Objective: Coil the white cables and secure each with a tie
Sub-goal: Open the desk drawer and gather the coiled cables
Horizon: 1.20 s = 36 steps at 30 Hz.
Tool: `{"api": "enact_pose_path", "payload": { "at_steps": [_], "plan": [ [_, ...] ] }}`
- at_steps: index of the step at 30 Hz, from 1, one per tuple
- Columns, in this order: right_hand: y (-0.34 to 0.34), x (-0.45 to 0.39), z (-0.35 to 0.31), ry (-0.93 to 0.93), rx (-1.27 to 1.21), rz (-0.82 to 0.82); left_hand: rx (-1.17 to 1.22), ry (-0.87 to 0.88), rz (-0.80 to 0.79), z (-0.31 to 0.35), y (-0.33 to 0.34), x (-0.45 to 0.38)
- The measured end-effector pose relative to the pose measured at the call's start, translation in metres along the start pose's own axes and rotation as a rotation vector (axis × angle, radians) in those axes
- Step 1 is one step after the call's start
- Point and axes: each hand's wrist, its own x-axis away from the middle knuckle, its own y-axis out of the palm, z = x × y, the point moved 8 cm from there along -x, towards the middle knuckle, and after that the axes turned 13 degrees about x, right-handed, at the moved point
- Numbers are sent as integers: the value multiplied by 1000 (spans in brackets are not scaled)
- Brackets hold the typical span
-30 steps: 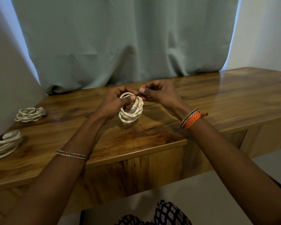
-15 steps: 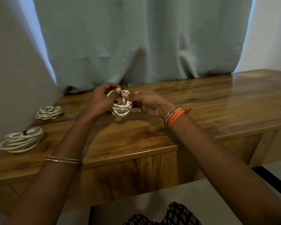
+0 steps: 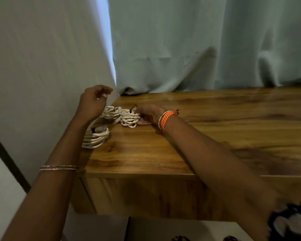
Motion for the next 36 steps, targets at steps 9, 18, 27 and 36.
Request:
{"api": "enact_pose_path", "payload": {
  "at_steps": [9,18,27,36],
  "plan": [
    [-46,24,-16,-259,412,430,-34,91,-77,28,45,12],
    [-198,168,48,-186,637,914,195,325,-491,139,232,93],
    [-346,353,203,478,533,1547,291,365,-827,245,378,202],
    [-341,362,348,256,-729,1145,207,478,-1068,278,439,266]
  ]
}}
